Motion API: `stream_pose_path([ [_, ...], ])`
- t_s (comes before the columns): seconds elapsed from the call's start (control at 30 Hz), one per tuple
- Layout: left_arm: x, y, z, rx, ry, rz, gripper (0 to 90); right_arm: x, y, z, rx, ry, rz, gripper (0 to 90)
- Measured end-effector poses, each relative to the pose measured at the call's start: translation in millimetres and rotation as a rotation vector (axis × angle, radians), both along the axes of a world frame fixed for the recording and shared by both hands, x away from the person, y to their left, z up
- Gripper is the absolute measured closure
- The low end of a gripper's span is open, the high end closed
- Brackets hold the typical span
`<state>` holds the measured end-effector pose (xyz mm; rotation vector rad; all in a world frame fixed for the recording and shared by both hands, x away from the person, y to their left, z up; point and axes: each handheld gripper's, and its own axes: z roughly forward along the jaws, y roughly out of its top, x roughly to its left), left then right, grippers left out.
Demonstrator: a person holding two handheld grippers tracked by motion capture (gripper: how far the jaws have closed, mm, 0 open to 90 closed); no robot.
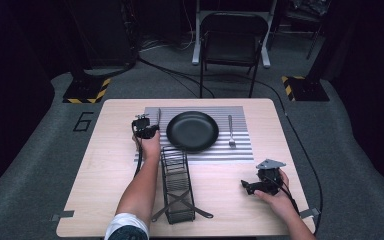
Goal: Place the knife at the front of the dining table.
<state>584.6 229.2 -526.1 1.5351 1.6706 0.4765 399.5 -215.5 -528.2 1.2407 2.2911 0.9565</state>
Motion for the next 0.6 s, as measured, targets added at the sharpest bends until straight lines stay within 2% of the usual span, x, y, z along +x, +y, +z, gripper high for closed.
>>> stream_pose_path([
  [0.23, -0.2, 2.4, 0.1, -0.001, -0.001, -0.003, 81.6, 0.0, 0.0, 0.0, 0.0, 0.0, -0.001, 0.0],
  [0.43, -2.5, 6.2, -0.5, -0.024, -0.005, 0.01, 79.7, 0.0, 0.0, 0.0, 0.0, 0.0, 0.0, 0.0],
  [0.5, -2.4, 8.3, -0.2, -0.002, -0.01, 0.006, 78.9, 0.0, 0.0, 0.0, 0.0, 0.0, 0.0, 0.0],
  [0.57, -2.5, 10.1, 0.3, -0.02, -0.004, 0.011, 77.0, 0.0, 0.0, 0.0, 0.0, 0.0, 0.0, 0.0],
  [0.6, -2.0, 11.7, 0.6, -0.014, -0.003, 0.005, 75.2, 0.0, 0.0, 0.0, 0.0, 0.0, 0.0, 0.0],
])
